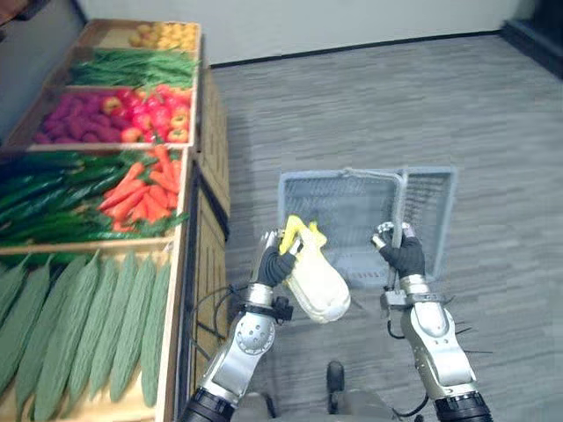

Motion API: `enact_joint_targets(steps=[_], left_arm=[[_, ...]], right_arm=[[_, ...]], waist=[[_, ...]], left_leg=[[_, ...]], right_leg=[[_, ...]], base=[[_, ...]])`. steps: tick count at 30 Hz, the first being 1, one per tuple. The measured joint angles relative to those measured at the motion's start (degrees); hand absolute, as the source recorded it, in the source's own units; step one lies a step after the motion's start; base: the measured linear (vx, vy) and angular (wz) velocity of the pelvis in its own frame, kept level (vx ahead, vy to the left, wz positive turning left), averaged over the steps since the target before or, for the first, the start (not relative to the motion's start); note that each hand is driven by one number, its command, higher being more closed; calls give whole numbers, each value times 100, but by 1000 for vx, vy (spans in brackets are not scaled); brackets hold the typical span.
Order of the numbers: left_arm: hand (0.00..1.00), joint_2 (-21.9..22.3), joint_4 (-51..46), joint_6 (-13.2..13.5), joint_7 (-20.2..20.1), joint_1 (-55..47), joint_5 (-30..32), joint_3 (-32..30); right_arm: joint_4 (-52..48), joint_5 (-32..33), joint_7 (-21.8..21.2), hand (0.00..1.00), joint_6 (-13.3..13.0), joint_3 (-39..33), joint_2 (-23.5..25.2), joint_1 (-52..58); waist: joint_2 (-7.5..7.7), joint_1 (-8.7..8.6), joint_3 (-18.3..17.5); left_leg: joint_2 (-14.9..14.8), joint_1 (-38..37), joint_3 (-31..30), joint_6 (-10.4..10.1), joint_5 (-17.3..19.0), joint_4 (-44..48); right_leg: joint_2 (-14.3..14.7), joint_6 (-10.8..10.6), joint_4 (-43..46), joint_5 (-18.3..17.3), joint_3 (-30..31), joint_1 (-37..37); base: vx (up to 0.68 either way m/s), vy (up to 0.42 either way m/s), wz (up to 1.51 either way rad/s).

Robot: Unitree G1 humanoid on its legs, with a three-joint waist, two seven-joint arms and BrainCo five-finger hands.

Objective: Pick vegetable in the basket

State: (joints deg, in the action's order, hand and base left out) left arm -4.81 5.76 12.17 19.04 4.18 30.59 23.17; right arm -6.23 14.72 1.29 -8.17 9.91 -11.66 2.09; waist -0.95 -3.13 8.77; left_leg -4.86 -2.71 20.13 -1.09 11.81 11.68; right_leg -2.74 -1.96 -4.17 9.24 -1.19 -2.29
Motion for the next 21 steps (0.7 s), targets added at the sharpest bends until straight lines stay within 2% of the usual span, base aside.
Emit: enact_joint_targets(steps=[2,6,9,10,14,16,21], left_arm=[[100,-28,291,-60,-33,181,183,83],[100,-218,949,-185,-177,601,616,420],[100,-221,1420,-241,-362,743,879,664],[0,-223,1612,-254,-410,786,956,748],[0,-225,2136,-336,-589,904,1194,896],[0,-223,2257,-435,-661,935,1253,948],[0,-217,2321,-455,-697,964,1285,1017]], right_arm=[[-13,311,-172,100,15,254,-10,1],[-174,896,-444,100,219,579,-184,1],[-183,1220,-578,100,255,845,-395,0],[-182,1382,-629,100,285,959,-475,7],[-182,1855,-700,100,486,1300,-695,10],[-182,1888,-778,100,531,1432,-707,10],[-182,1834,-844,100,639,1555,-725,17]], waist=[[8,-58,-7],[27,-126,-18],[32,-242,-21],[41,-259,-20],[77,-278,-22],[124,-305,-22],[130,-319,-20]], left_leg=[[17,-68,123,69,64,-52],[92,-105,217,77,64,-94],[116,-123,219,82,66,-151],[134,-176,226,101,78,-177],[173,-171,221,133,98,-184],[194,-104,178,166,123,-188],[203,-70,120,198,158,-186]], right_leg=[[-11,-11,-21,1,178,-7],[-31,-65,-42,40,402,-121],[-42,-103,-42,70,448,-114],[-44,-107,-42,73,472,-114],[-75,-107,-68,73,493,-115],[-104,-107,-117,74,478,-134],[-115,-105,-117,72,462,-145]], base=[[44,125,-35],[36,66,-22],[-12,41,-7],[-26,29,-6],[-59,2,-3],[-73,-23,7],[-75,-27,4]])
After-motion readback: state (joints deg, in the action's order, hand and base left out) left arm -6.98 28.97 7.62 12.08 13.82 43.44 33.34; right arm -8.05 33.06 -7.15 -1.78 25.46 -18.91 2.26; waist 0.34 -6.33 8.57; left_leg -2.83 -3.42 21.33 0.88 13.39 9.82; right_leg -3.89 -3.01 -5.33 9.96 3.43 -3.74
